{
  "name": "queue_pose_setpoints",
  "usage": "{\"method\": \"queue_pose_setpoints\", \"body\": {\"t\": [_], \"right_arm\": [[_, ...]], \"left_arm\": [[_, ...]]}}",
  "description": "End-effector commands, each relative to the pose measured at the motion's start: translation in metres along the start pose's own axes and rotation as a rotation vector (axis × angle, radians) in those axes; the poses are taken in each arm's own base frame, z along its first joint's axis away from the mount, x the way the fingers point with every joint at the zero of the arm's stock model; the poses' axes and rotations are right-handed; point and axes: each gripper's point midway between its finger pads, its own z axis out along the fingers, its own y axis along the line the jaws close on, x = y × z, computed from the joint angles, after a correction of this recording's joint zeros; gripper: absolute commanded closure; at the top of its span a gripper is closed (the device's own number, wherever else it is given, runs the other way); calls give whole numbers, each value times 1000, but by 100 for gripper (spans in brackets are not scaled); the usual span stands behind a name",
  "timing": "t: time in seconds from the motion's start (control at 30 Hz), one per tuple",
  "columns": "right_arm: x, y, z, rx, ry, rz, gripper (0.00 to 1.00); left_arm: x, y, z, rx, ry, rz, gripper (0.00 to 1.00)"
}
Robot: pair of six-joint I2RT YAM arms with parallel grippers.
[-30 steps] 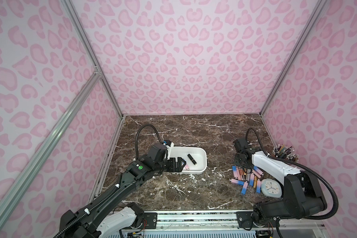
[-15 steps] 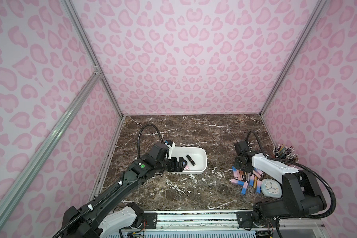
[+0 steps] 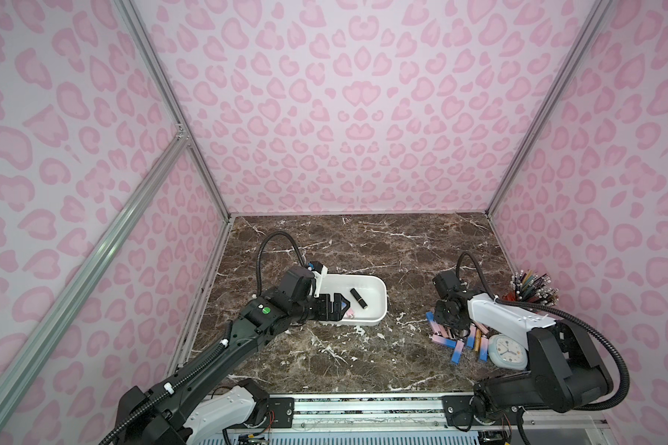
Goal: Put the lipstick into the storage box
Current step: Pick up the lipstick at the center of the board.
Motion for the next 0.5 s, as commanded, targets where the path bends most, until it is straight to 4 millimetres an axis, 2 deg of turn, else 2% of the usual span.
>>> {"method": "queue_pose_setpoints", "body": {"t": [0.0,0.3,0.47], "right_arm": [[-2,2,0,-1,-6,8,70],[-24,15,-26,8,-74,-37,74],[-43,37,-52,-26,-128,-72,74]], "left_arm": [[-3,-1,-2,3,-18,4,2],[-6,-1,-6,-5,-30,8,2],[-6,0,-8,-14,-37,8,2]]}}
